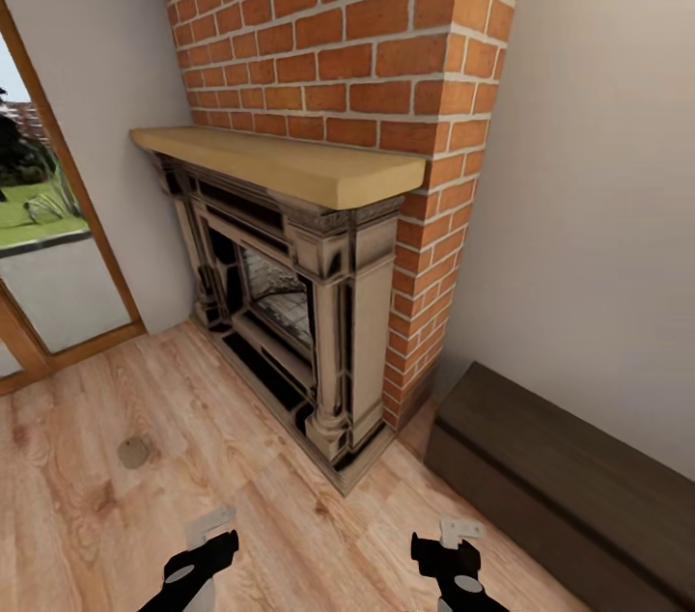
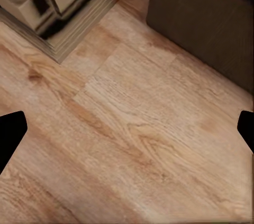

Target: Place each of the two pumpkins and all three candles from the living room inside a cabinet in the living room (use any cabinet), then make sure every cabinet is closed, and position the cauldron so it is next to a table in the living room.

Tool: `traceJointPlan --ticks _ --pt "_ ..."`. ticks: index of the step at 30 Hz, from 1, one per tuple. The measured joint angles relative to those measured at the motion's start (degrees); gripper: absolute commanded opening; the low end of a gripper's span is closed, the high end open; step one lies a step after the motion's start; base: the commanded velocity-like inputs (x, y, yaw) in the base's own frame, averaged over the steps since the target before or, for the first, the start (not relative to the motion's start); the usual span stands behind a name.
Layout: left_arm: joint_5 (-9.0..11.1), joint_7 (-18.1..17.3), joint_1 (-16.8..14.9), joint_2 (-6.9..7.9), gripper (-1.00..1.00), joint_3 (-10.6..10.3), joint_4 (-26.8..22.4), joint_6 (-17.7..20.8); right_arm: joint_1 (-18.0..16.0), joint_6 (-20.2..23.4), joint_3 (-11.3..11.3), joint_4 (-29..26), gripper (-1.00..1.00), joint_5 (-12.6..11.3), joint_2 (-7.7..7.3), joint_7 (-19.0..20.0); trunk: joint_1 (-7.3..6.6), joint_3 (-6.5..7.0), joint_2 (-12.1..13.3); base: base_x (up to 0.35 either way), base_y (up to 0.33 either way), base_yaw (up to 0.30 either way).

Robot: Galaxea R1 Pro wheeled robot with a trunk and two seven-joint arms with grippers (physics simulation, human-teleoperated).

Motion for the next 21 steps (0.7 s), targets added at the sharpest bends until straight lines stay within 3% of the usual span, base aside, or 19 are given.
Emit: traceJointPlan --ticks 21 --pt "0.07 0.00 0.15 -0.09 1.00 -0.31 0.00 -1.19 0.00 -0.12 -0.09 0.36 1.00 -0.09 0.00 0.00 0.00 0.00 0.00 0.000 0.000 -0.260"
